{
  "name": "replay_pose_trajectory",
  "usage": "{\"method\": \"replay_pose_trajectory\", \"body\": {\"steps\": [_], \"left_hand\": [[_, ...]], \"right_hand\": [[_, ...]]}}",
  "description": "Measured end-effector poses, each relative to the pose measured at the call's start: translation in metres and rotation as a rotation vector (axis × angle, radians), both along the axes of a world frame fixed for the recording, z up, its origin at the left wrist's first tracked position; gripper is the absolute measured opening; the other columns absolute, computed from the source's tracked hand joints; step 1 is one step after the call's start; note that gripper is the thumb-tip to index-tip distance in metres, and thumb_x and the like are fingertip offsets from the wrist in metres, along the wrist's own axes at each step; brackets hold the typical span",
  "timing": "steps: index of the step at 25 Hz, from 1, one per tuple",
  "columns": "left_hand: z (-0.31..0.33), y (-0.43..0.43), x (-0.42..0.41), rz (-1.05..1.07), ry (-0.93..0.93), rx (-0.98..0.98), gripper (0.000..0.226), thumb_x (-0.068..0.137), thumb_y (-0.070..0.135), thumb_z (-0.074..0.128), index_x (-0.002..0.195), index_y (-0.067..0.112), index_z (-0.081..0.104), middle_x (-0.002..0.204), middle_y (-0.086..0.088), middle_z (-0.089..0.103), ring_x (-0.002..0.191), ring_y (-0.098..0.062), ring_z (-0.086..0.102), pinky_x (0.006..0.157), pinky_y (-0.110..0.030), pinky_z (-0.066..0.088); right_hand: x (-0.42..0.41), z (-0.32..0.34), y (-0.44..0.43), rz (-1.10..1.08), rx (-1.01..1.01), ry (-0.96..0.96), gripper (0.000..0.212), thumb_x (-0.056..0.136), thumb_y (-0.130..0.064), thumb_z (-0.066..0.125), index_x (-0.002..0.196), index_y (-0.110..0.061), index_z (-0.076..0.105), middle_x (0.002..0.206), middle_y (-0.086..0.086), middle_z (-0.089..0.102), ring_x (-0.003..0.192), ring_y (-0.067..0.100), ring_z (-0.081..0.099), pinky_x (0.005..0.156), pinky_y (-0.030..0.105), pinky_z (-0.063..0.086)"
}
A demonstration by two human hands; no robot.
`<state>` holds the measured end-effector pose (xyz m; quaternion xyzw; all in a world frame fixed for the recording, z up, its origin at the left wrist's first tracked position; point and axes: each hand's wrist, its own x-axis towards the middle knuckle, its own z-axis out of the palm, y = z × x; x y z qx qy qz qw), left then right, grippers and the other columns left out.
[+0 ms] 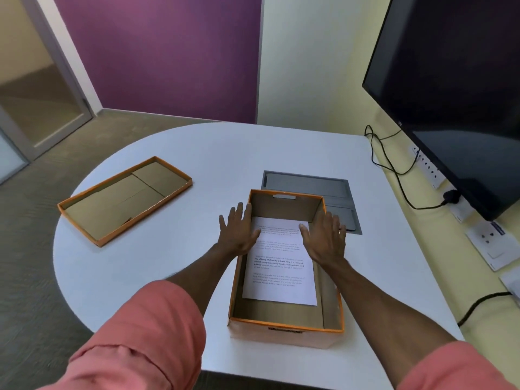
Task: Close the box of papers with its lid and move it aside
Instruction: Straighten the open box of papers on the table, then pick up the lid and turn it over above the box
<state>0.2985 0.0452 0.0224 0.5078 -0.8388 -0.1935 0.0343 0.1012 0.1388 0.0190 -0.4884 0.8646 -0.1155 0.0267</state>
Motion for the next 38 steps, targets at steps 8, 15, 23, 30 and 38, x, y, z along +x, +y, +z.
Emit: {"method": "replay_pose_trajectory", "body": {"steps": [8,15,23,30,38], "left_hand": [[0.035,-0.036,0.045,0.008,-0.04,-0.162,0.072,0.098,0.05,0.028,0.154,0.017,-0.004,0.163,-0.009,-0.007,0.15,-0.029,-0.005,0.118,-0.055,-0.002],[0.049,-0.08,0.128,0.11,-0.034,-0.206,0.069,0.096,0.055,0.03,0.154,0.026,0.004,0.163,-0.007,-0.001,0.15,-0.03,0.001,0.118,-0.057,0.001],[0.034,-0.17,0.239,0.163,-0.093,-0.17,0.067,0.096,0.054,0.03,0.153,0.027,0.007,0.163,-0.009,0.0,0.15,-0.03,0.002,0.118,-0.058,0.003],[-0.002,-0.246,0.319,0.177,-0.118,-0.107,0.066,0.096,0.053,0.032,0.153,0.028,0.01,0.163,-0.008,0.002,0.15,-0.029,0.002,0.117,-0.056,0.001],[-0.074,-0.292,0.363,0.167,-0.177,0.053,0.067,0.096,0.053,0.032,0.153,0.028,0.008,0.163,-0.008,0.0,0.15,-0.029,0.002,0.117,-0.057,0.0]], "right_hand": [[0.058,0.035,-0.062,0.195,-0.053,0.048,0.075,0.092,-0.06,0.028,0.145,-0.007,0.031,0.154,0.016,0.031,0.145,0.033,0.022,0.119,0.052,0.014],[0.139,0.043,-0.124,0.346,-0.062,-0.025,0.079,0.093,-0.062,0.025,0.152,-0.012,0.011,0.162,0.013,0.008,0.15,0.028,0.001,0.121,0.049,0.0],[0.244,0.028,-0.221,0.419,-0.031,-0.023,0.079,0.092,-0.062,0.023,0.152,-0.011,0.011,0.162,0.013,0.007,0.151,0.027,0.0,0.122,0.047,-0.002],[0.318,-0.009,-0.297,0.447,0.044,-0.04,0.076,0.093,-0.058,0.027,0.151,-0.01,0.016,0.161,0.014,0.012,0.15,0.028,0.003,0.121,0.049,0.003],[0.381,-0.071,-0.349,0.468,0.167,-0.042,0.072,0.094,-0.055,0.031,0.148,-0.008,0.023,0.159,0.017,0.021,0.148,0.031,0.013,0.119,0.051,0.012]]}}
